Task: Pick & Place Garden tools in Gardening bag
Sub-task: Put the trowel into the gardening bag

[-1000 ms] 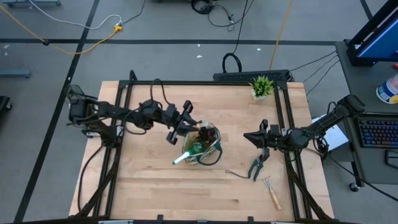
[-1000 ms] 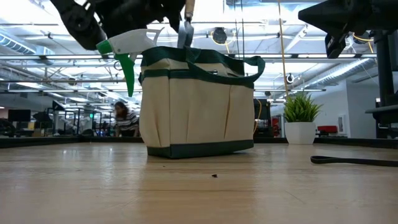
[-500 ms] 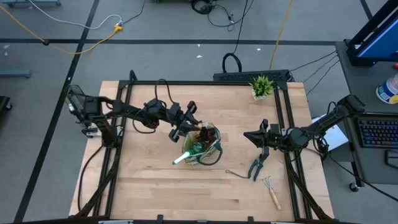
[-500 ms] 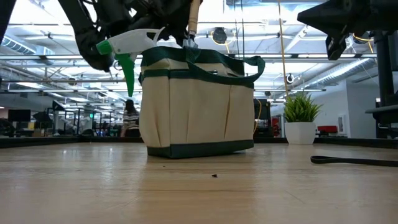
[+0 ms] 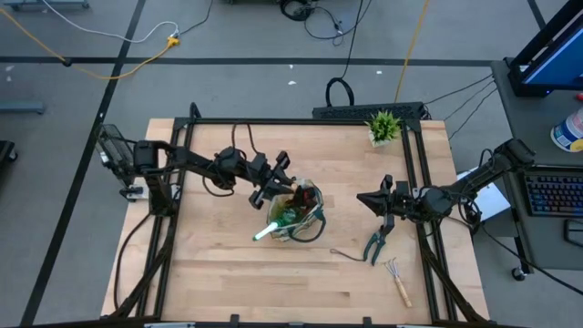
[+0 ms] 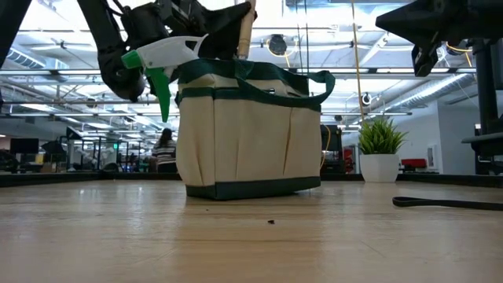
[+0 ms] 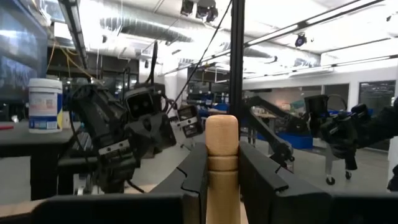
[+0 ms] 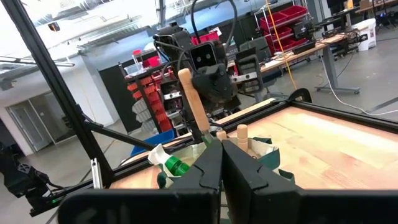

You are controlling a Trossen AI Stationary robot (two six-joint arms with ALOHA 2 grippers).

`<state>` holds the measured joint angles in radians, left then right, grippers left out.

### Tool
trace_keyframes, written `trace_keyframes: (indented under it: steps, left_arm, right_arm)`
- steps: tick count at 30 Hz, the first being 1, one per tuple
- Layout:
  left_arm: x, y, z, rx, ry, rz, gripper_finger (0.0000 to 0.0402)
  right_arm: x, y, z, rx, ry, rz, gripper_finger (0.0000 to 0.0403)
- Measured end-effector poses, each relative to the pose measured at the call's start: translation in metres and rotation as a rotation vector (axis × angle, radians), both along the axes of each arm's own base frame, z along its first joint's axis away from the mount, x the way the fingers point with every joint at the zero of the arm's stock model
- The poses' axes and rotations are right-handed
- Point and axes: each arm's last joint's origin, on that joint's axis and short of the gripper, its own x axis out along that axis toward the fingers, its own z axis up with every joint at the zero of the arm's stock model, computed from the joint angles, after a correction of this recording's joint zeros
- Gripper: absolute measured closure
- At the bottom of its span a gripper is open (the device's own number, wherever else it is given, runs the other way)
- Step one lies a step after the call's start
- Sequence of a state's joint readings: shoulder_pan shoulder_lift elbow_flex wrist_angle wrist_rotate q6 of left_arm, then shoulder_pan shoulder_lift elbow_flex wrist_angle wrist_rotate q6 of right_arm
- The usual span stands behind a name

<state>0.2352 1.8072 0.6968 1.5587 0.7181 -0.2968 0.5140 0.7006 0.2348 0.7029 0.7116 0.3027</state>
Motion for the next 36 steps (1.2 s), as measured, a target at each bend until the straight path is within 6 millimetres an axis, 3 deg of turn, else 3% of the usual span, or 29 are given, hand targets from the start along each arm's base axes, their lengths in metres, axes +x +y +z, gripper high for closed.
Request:
trace_keyframes:
  steps: [10,29,36]
  left_arm:
    - [-0.012,0.002,-0.019,-0.028,0.088,0.027,0.0331]
    - [-0.013,0.008,-0.019,-0.141,0.128,0.061,0.0322]
    - [-0.014,0.014,-0.019,-0.139,0.132,0.071,0.0284]
  right_arm:
    - [0.0,0.0,0.0,0.004,0.0,0.0,0.0403]
    - [0.0,0.0,0.0,0.028,-0.008,0.001,0.0403]
    - [0.0,0.0,0.0,0.028,-0.008,0.001,0.0403]
